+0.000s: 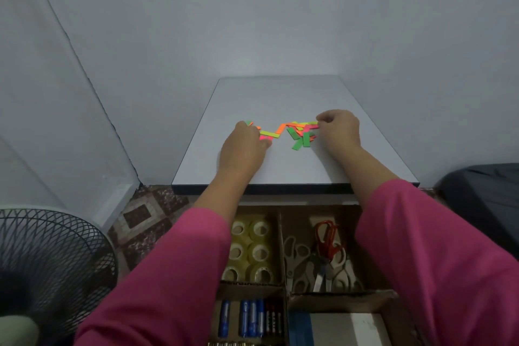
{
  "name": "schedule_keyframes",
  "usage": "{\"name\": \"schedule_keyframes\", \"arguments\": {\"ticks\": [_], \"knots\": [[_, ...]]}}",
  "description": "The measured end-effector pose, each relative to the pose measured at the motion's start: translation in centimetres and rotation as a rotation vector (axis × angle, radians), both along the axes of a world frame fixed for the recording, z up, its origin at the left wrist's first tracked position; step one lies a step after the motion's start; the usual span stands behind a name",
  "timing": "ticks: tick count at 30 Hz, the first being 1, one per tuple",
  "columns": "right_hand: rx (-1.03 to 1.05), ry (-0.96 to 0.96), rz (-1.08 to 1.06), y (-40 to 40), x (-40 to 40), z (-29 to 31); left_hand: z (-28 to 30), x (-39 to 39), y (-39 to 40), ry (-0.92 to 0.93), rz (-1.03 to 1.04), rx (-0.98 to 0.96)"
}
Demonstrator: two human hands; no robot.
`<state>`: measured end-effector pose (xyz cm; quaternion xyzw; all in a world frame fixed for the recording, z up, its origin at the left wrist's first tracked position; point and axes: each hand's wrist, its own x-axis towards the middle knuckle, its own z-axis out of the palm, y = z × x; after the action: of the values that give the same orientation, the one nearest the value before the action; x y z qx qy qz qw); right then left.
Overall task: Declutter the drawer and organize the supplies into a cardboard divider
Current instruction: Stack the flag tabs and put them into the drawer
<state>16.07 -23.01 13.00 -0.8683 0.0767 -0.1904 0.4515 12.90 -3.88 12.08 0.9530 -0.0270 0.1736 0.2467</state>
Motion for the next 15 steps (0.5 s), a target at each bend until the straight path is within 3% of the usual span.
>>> {"name": "schedule_keyframes", "arguments": {"ticks": [4,10,15], "knots": [[-0.078,0.040,0.092,0.1,0.8,0.0,-0.3,0.2,-0.2,-0.043,0.012,0.100],[-0.242,0.002,0.150,0.0,1.2,-0.8,-0.1,0.1,-0.3,-0.071,0.034,0.081],[-0.236,-0.031,0.125,-0.1,1.0,-0.7,0.1,0.0,0.4,-0.084,0.034,-0.173]]}}
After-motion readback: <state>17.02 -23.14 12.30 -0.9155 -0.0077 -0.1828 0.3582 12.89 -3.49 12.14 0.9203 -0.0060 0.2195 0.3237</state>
